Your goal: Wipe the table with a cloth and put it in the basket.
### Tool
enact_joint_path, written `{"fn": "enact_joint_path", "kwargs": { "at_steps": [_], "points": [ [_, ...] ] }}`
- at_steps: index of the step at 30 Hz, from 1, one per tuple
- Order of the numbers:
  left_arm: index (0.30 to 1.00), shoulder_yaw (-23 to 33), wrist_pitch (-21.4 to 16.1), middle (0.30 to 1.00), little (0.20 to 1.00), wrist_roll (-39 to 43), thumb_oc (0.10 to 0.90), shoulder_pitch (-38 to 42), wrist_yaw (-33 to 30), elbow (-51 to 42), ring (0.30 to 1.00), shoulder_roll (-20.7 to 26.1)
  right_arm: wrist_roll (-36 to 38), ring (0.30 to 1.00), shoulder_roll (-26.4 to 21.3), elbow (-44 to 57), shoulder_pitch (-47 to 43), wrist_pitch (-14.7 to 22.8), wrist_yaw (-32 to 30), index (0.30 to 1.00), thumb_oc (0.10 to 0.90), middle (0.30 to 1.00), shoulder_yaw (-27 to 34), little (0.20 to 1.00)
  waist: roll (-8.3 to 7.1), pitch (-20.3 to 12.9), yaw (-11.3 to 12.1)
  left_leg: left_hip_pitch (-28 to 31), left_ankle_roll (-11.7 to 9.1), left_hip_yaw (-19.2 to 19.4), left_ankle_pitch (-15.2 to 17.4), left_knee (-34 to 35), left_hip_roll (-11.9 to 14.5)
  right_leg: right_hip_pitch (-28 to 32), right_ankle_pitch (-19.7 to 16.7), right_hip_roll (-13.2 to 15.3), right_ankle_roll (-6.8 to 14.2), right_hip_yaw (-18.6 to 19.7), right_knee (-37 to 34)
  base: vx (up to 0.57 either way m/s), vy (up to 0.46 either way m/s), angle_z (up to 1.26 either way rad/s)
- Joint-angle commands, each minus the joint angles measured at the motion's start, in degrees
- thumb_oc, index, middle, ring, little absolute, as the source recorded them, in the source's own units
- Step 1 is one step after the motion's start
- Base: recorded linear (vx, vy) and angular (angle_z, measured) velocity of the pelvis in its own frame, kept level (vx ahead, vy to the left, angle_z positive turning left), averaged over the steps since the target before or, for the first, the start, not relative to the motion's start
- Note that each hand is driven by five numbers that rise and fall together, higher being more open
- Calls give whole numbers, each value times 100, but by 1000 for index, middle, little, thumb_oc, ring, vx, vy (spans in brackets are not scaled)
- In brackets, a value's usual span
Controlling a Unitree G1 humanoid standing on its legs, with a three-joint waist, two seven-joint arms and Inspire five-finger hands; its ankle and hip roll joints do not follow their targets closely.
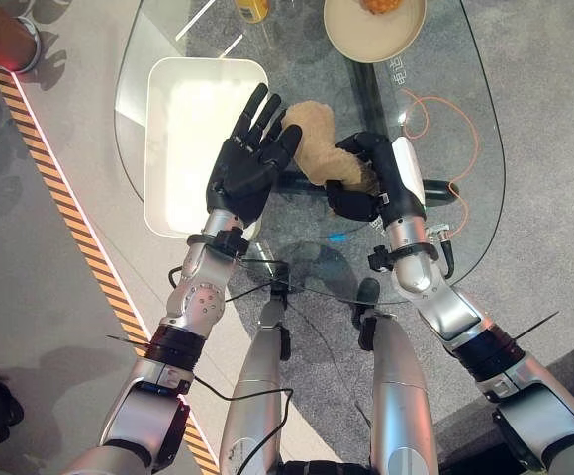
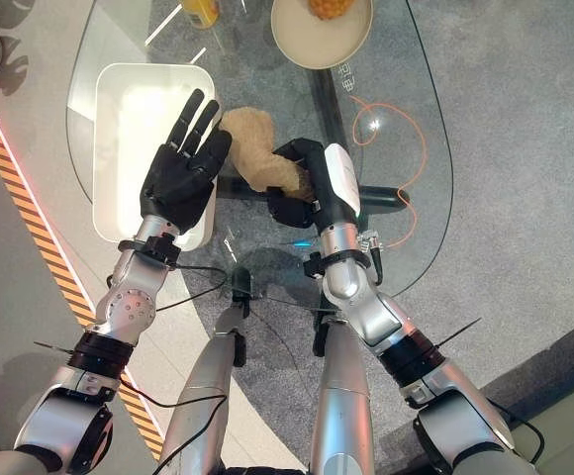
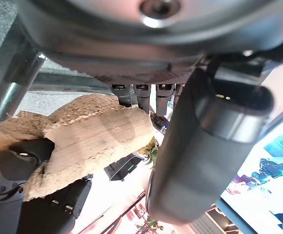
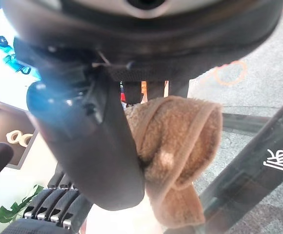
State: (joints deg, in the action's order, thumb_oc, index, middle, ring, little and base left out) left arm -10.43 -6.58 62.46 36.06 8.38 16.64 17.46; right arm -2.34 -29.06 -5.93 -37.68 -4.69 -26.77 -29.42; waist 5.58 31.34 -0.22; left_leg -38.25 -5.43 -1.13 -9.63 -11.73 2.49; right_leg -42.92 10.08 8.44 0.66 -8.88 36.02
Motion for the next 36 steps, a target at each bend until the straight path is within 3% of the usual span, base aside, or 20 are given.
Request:
{"fn": "enact_joint_path", "kwargs": {
  "at_steps": [1, 10, 21, 36],
  "points": [
    [900, -85, -62, 900, 900, 130, 800, 553, 437, -908, 900, 245, -364, 300, 277, 1213, -1020, 703, 32, 300, 100, 300, -72, 200, -231, -154, -25, 202, 341, 525, 929, -586, -398, 445, -704, -357, 232, 188, -1381, 0, 0, 0],
    [900, -187, 93, 900, 900, 151, 800, 573, 287, -919, 900, 235, -300, 300, 241, 1307, -1138, 651, 16, 300, 100, 300, -179, 200, -244, -154, -5, 217, 345, 504, 922, -583, -418, 482, -718, -343, 237, 155, -1415, 0, 0, 0],
    [900, -120, -225, 900, 900, 58, 800, 550, -557, -813, 900, 137, -370, 300, 284, 1346, -1192, 696, -222, 300, 100, 300, -196, 200, -258, -154, 21, 166, 347, 473, 863, -557, -433, 435, -751, -366, 241, 134, -1420, 0, 0, 0],
    [900, -177, 147, 900, 900, 97, 800, 600, -522, -821, 900, 80, -347, 300, 282, 1415, -1301, 740, -89, 300, 100, 300, -234, 200, -257, -154, 14, 220, 336, 495, 908, -569, -438, 481, -707, -348, 248, 109, -1404, 0, 0, 0]
  ]
}}
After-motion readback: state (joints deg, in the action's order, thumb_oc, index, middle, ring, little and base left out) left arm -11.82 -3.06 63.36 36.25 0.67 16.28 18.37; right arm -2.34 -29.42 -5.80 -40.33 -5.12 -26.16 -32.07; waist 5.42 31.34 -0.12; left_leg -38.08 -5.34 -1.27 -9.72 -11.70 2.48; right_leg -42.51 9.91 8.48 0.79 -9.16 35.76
